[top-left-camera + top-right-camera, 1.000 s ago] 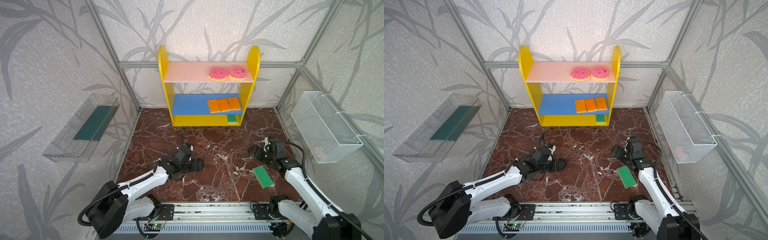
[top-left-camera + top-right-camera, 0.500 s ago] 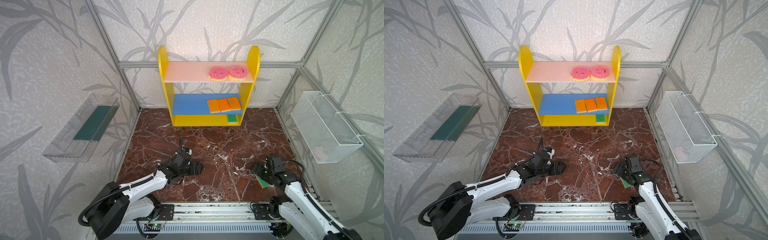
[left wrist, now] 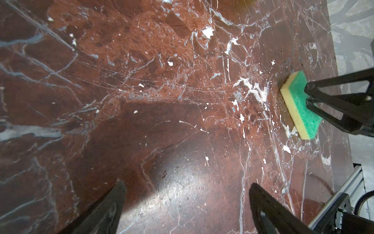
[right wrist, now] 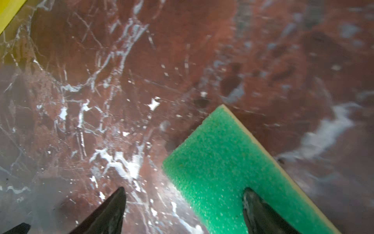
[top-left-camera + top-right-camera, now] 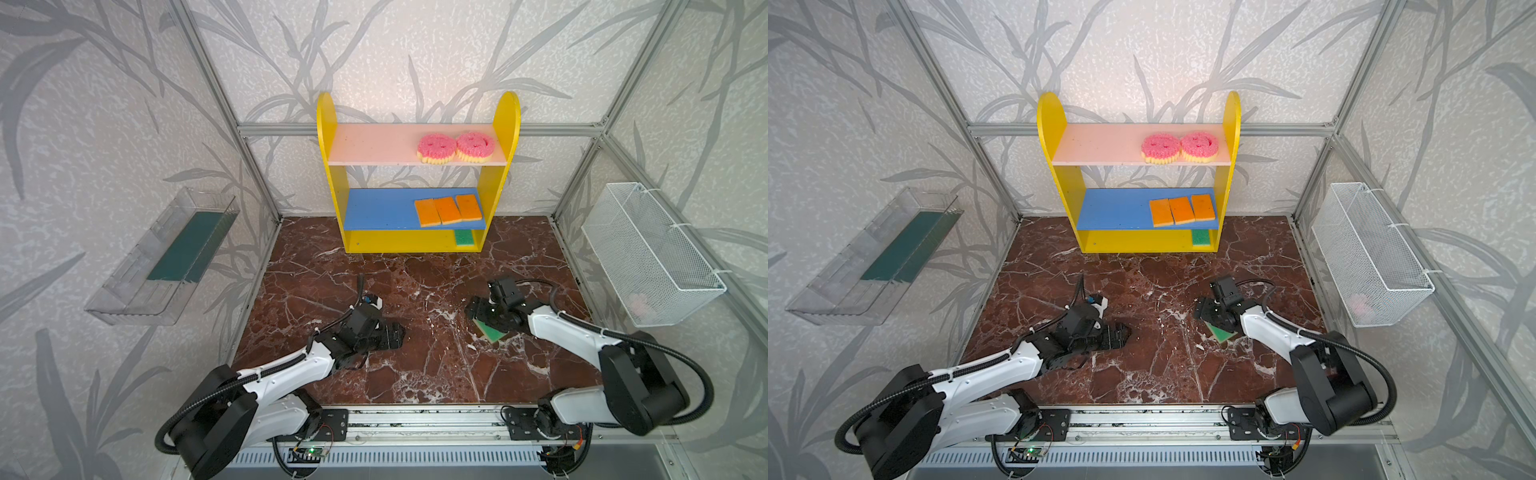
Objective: Arrange cleaning sponges on a shelf
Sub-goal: Move the cleaning sponge to the center of the table, then rotate the cleaning sponge at the center of the table.
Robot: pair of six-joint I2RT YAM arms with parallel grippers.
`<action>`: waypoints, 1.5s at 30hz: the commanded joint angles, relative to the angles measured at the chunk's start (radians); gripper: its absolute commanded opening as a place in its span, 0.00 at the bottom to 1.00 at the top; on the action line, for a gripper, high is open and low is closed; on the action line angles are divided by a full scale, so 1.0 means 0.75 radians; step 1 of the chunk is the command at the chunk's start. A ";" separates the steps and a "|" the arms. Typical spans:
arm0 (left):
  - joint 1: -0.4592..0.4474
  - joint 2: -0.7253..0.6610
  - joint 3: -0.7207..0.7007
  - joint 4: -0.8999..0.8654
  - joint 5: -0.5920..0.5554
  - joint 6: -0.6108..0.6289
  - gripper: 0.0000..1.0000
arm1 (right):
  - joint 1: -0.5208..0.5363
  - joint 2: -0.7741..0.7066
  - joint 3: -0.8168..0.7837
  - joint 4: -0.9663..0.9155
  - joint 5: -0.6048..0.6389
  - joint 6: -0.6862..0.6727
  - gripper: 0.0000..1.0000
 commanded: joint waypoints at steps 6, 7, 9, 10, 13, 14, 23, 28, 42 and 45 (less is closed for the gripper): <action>-0.001 -0.124 -0.053 -0.062 -0.079 -0.045 0.97 | 0.034 0.289 0.363 0.089 -0.100 -0.001 0.88; -0.001 -0.137 -0.054 -0.078 -0.087 -0.045 0.97 | 0.033 0.293 0.395 0.075 -0.107 -0.012 0.88; -0.001 -0.159 -0.053 -0.100 -0.103 -0.041 0.97 | 0.032 0.279 0.426 0.058 -0.116 -0.046 0.88; 0.000 -0.167 -0.052 -0.105 -0.111 -0.041 0.97 | 0.032 0.263 0.430 0.056 -0.126 -0.069 0.88; 0.000 -0.165 -0.045 -0.101 -0.120 -0.035 0.97 | 0.032 0.200 0.441 -0.010 -0.155 -0.209 0.89; 0.000 -0.153 -0.037 -0.098 -0.119 -0.030 0.97 | 0.031 0.174 0.449 -0.067 -0.158 -0.284 0.90; 0.004 0.033 -0.009 0.049 -0.063 -0.004 0.97 | 0.019 0.028 0.355 -0.385 -0.040 -0.746 0.94; 0.004 0.118 0.028 0.060 0.001 -0.008 0.97 | -0.021 0.005 0.275 -0.336 0.080 -0.748 0.97; 0.004 0.047 -0.009 0.008 -0.029 -0.026 0.97 | -0.108 0.177 0.210 -0.182 -0.128 -0.748 0.98; 0.004 0.046 -0.008 0.006 -0.032 -0.024 0.97 | -0.068 0.197 0.178 -0.157 -0.127 -0.742 0.97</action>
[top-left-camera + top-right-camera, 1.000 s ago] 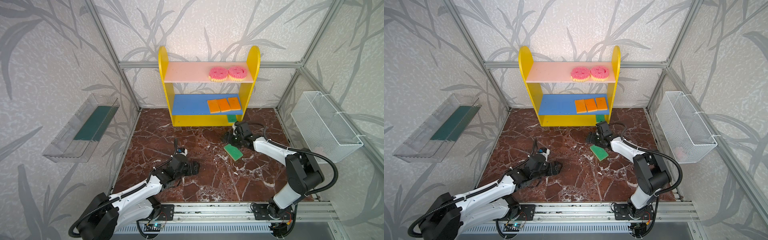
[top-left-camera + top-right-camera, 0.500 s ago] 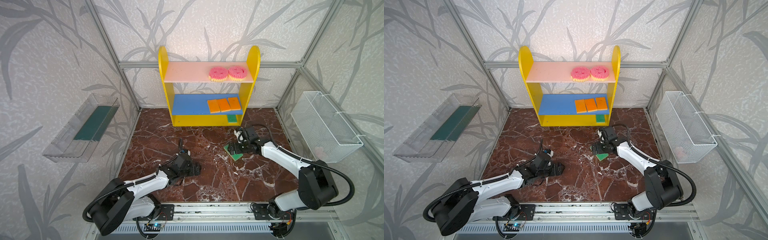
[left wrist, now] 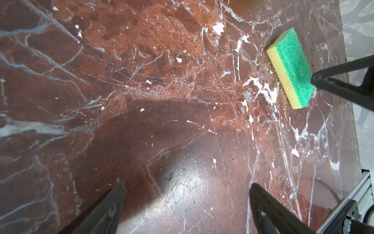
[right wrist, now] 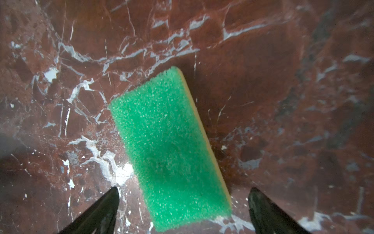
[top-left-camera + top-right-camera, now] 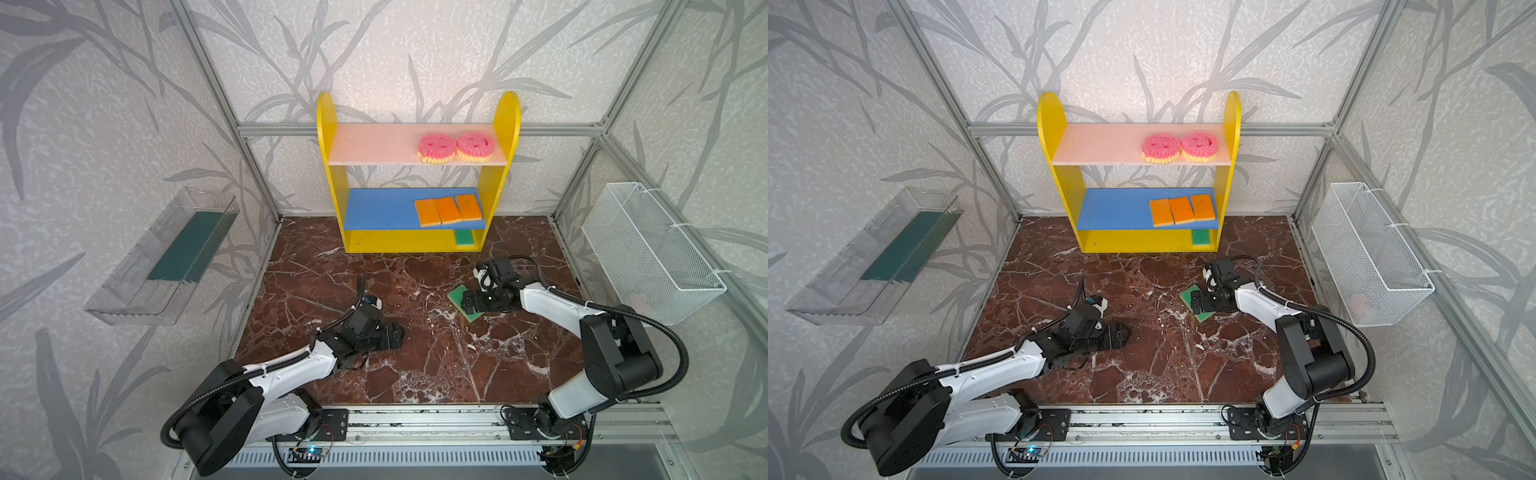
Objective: Arrange cleaning sponges on a shelf
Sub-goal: Rotate the cleaning sponge at the center of the table.
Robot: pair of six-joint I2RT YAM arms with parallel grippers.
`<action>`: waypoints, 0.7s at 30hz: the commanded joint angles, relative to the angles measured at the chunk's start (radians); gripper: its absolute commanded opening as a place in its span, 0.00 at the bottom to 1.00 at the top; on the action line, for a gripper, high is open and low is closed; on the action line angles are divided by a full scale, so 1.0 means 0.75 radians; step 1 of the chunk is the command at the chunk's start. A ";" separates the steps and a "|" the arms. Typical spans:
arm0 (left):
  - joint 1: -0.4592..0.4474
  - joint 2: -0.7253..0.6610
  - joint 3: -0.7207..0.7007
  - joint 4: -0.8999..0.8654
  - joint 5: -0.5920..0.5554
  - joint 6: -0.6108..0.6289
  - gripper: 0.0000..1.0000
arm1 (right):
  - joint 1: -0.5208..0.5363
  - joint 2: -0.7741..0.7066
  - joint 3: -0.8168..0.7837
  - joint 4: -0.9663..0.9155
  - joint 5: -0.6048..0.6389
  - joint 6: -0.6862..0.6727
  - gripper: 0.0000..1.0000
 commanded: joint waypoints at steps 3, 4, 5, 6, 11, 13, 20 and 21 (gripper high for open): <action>0.002 -0.021 -0.018 -0.016 -0.029 -0.001 0.97 | 0.095 0.035 -0.050 0.039 0.019 0.003 0.97; 0.002 -0.023 -0.019 -0.017 -0.029 0.001 0.97 | 0.119 0.039 -0.059 0.041 0.042 0.006 0.98; 0.002 -0.025 -0.020 -0.017 -0.030 0.002 0.97 | 0.144 0.040 -0.066 0.042 0.072 0.011 0.98; 0.002 -0.028 -0.021 -0.018 -0.032 0.003 0.97 | 0.169 0.042 -0.071 0.041 0.104 0.015 0.98; 0.002 -0.037 -0.026 -0.019 -0.039 0.006 0.97 | 0.294 0.050 -0.064 0.001 0.304 0.076 0.98; 0.002 -0.041 -0.026 -0.021 -0.037 0.005 0.97 | 0.333 0.069 -0.050 -0.033 0.374 0.100 0.98; 0.002 -0.055 -0.046 -0.016 -0.041 0.000 0.97 | 0.442 0.070 -0.089 -0.014 0.541 0.196 0.98; 0.002 -0.058 -0.052 -0.011 -0.042 -0.002 0.97 | 0.460 0.062 -0.106 0.012 0.558 0.214 0.98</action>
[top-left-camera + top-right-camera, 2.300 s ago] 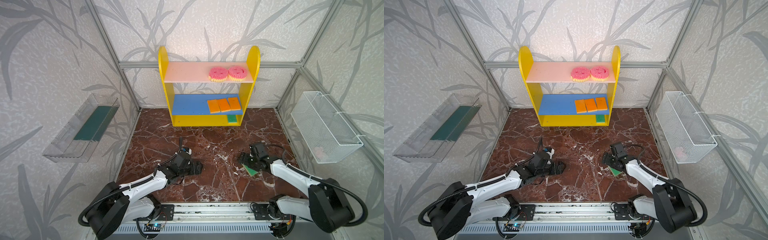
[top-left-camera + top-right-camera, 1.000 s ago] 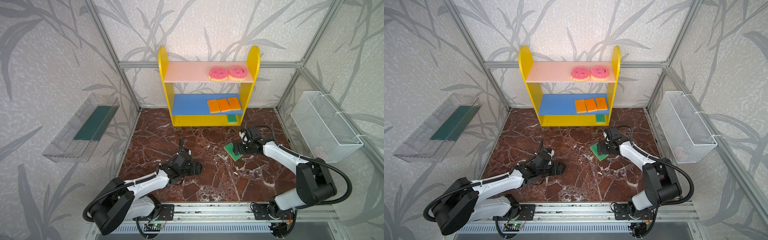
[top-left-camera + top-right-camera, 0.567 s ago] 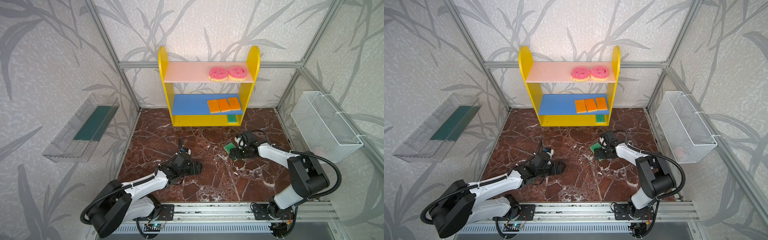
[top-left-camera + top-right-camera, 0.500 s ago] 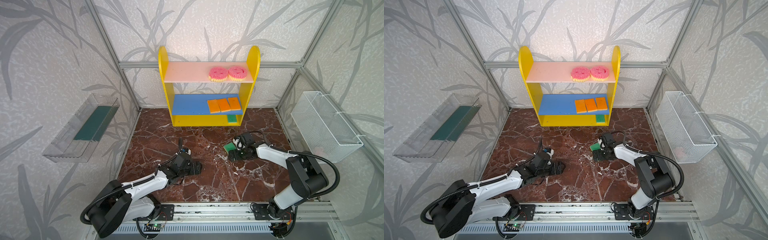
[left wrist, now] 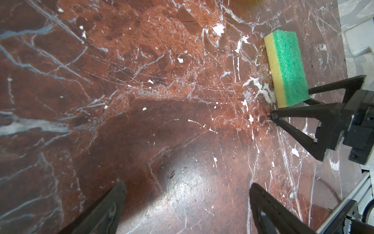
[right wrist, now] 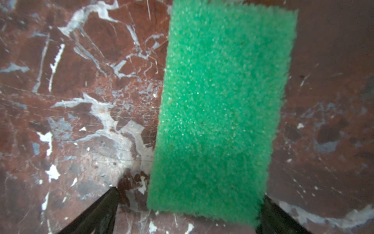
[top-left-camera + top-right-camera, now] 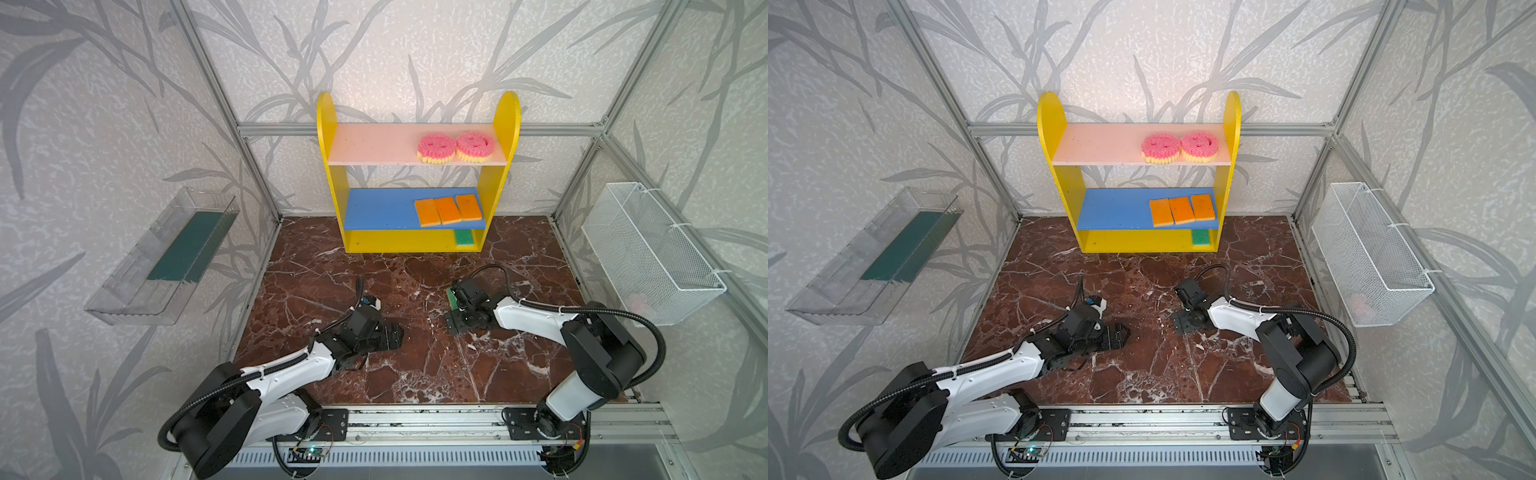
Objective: Arrange cleaning sponges on a shelf
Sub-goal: Rotate the cleaning sponge at the center of the table.
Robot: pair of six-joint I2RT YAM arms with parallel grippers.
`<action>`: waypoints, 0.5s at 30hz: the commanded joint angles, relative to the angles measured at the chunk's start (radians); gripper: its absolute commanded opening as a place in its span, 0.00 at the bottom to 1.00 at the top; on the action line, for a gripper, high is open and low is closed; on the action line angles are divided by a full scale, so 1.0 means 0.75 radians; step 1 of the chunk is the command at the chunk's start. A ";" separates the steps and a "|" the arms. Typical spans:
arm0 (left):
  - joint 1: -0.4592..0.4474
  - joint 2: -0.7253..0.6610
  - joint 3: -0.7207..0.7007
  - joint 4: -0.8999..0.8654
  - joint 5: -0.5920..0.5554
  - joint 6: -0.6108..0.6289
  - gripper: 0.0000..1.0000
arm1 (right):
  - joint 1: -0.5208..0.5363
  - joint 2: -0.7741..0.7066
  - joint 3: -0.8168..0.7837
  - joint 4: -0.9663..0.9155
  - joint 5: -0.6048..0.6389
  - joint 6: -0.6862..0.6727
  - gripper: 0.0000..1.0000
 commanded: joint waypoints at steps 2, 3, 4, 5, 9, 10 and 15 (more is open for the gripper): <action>0.002 -0.034 -0.038 -0.001 -0.044 -0.004 0.97 | 0.081 -0.006 -0.095 0.031 0.176 0.102 0.98; 0.002 -0.037 -0.040 0.001 -0.048 -0.004 0.97 | 0.096 -0.011 -0.111 0.053 0.205 0.115 0.98; 0.002 -0.040 -0.041 0.003 -0.052 -0.004 0.97 | 0.113 -0.018 -0.129 0.083 0.227 0.127 0.98; 0.002 -0.044 -0.043 0.004 -0.054 -0.001 0.97 | 0.123 -0.024 -0.148 0.116 0.239 0.138 0.98; 0.002 -0.067 -0.043 -0.007 -0.060 0.005 0.97 | 0.143 -0.026 -0.200 0.183 0.270 0.187 0.97; 0.002 -0.075 -0.045 -0.009 -0.063 0.004 0.97 | 0.147 -0.025 -0.208 0.189 0.275 0.196 0.97; 0.002 -0.108 -0.064 -0.007 -0.075 -0.001 0.97 | 0.185 -0.051 -0.289 0.277 0.302 0.272 0.96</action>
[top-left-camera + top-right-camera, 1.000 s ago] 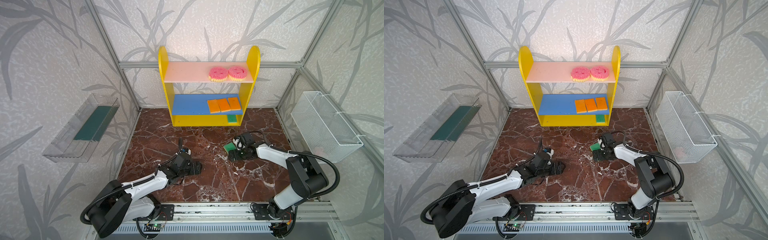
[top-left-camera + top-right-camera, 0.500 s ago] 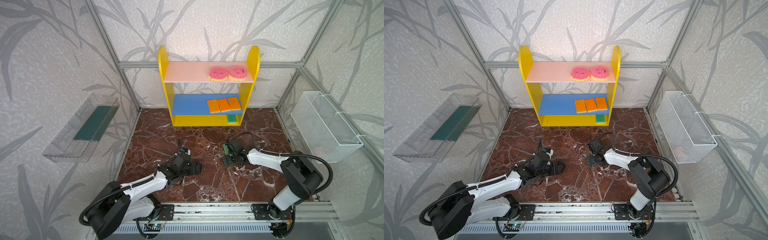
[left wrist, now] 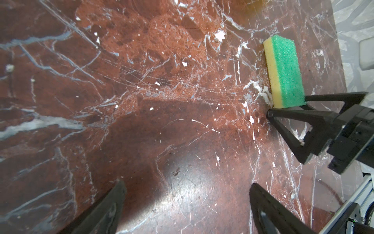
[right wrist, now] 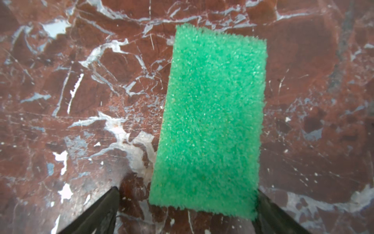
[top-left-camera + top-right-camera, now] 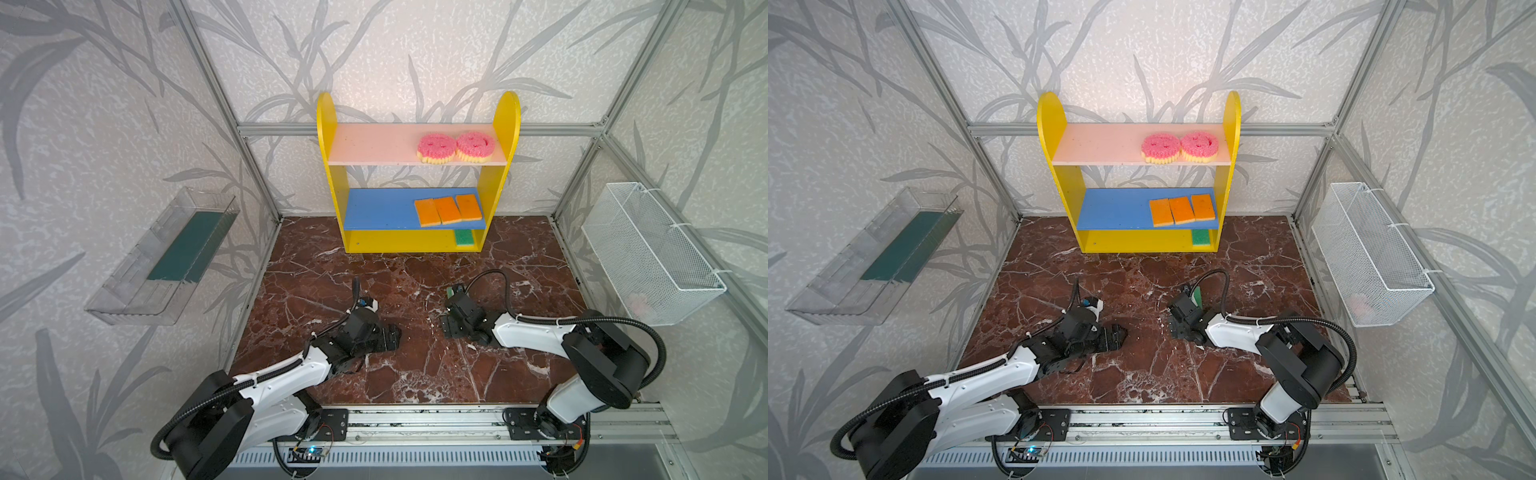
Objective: Arrange cleaning sponges on a shelf
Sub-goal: Rotate the cleaning sponge at the center of the table.
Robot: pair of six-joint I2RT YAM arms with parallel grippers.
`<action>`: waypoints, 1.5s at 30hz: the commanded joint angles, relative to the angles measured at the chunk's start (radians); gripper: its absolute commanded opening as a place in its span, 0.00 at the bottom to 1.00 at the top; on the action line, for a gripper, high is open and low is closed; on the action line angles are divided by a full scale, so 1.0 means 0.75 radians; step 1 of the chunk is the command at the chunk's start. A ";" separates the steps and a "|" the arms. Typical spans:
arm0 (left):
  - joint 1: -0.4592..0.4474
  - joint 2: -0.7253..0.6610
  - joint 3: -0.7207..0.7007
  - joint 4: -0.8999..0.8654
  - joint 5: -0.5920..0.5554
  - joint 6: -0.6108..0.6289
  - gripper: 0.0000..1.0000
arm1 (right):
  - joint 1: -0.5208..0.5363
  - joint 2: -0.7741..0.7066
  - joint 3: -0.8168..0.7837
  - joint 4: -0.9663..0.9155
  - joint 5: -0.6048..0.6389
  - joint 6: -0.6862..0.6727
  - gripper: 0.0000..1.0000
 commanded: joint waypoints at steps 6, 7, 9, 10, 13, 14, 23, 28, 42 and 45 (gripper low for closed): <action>0.002 -0.025 -0.038 0.013 -0.046 -0.008 0.97 | 0.053 0.042 -0.179 0.097 0.099 0.116 0.95; 0.002 -0.022 -0.040 0.014 -0.046 -0.009 0.97 | 0.057 0.053 -0.181 0.101 0.109 0.121 0.94; 0.002 -0.016 -0.038 0.018 -0.048 -0.010 0.97 | 0.071 0.074 -0.183 0.101 0.140 0.138 0.92; 0.002 -0.013 -0.040 0.018 -0.048 -0.010 0.97 | 0.079 0.081 -0.185 0.103 0.155 0.144 0.90; 0.002 -0.009 -0.038 0.022 -0.052 -0.013 0.97 | 0.102 0.093 -0.194 0.117 0.198 0.165 0.85; 0.002 -0.009 -0.036 0.020 -0.054 -0.014 0.97 | 0.107 0.094 -0.199 0.124 0.210 0.172 0.82; 0.002 -0.001 -0.028 0.016 -0.063 -0.014 0.97 | 0.123 0.047 -0.231 0.158 0.261 0.186 0.63; 0.002 0.013 -0.021 0.020 -0.060 -0.015 0.97 | 0.124 0.004 -0.228 0.144 0.280 0.175 0.57; 0.004 0.021 -0.021 0.030 -0.068 -0.010 0.97 | 0.132 -0.141 -0.202 0.098 0.311 0.113 0.54; 0.003 0.026 -0.016 0.035 -0.063 -0.006 0.97 | 0.131 -0.152 -0.185 0.088 0.272 0.112 0.69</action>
